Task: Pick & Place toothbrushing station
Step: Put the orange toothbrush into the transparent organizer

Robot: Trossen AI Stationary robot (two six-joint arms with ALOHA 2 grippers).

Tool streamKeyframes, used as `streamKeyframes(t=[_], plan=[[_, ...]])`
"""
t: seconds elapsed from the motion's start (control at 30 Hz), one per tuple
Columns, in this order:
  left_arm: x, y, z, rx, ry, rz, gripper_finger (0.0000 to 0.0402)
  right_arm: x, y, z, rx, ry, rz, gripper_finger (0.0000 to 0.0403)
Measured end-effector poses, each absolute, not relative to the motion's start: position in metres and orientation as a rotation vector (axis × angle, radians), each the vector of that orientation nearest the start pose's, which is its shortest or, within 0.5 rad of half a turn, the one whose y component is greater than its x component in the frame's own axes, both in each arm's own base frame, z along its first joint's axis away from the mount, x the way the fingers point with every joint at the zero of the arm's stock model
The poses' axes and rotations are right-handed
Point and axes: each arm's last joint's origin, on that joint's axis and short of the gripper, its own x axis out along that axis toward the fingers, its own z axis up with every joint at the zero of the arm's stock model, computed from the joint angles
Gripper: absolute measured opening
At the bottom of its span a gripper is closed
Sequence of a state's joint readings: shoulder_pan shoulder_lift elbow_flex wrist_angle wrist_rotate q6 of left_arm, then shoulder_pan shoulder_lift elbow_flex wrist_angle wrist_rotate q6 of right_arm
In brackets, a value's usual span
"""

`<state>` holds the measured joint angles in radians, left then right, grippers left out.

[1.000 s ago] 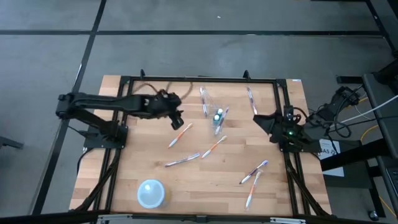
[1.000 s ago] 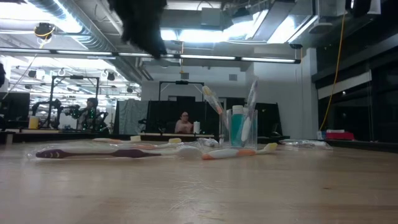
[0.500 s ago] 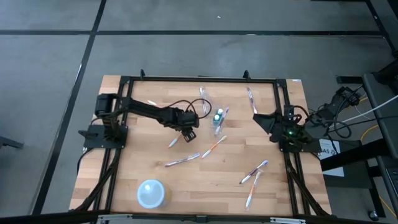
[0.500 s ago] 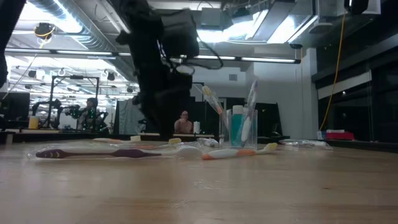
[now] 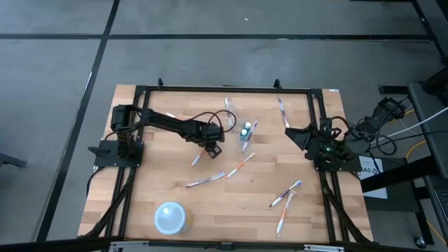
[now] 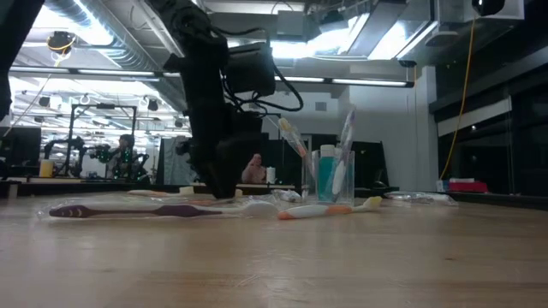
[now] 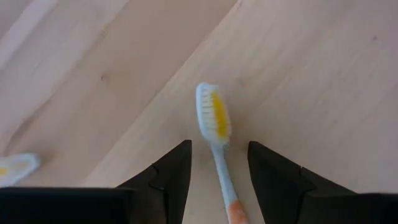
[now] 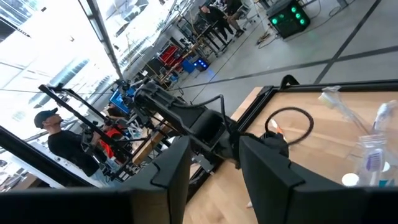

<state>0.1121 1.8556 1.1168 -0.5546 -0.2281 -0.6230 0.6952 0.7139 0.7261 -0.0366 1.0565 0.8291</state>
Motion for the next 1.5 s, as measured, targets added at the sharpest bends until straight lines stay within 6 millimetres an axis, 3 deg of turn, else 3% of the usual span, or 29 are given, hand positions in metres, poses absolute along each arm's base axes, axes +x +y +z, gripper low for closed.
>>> streamKeyframes(t=[0.1,0.27,0.47,0.77,1.0,1.1,1.23,1.43,1.5], plan=[[0.339,0.048,0.152,-0.569,1.122,0.668,0.0153,0.129,0.075,0.337,0.801,-0.135,-0.346,0.0142],[0.337,0.055,0.148,-0.707,1.147,0.662,0.013,0.13,0.076,0.337,0.796,-0.132,-0.348,0.0142],[0.334,0.056,0.151,-0.688,1.158,0.684,0.0107,0.132,0.078,0.337,0.796,-0.134,-0.343,0.0142],[0.335,0.055,0.149,-0.644,1.152,0.684,0.0125,0.135,0.08,0.335,0.79,-0.129,-0.346,0.0142],[0.338,0.049,0.136,-0.598,1.202,0.684,0.0121,0.139,0.085,0.332,0.78,-0.104,-0.325,0.0142],[0.339,0.049,0.126,-0.563,1.253,0.68,0.0095,0.14,0.088,0.332,0.788,-0.106,-0.314,0.0142],[0.34,0.05,0.124,-0.519,1.247,0.662,0.0018,0.138,0.091,0.337,0.794,-0.136,-0.298,0.0142],[0.344,0.069,0.143,-0.57,1.079,0.625,0.0006,0.134,0.1,0.356,0.733,-0.235,-0.224,0.0142],[0.347,0.074,0.165,-0.571,0.948,0.601,0.0005,0.132,0.103,0.363,0.706,-0.27,-0.205,0.0142]])
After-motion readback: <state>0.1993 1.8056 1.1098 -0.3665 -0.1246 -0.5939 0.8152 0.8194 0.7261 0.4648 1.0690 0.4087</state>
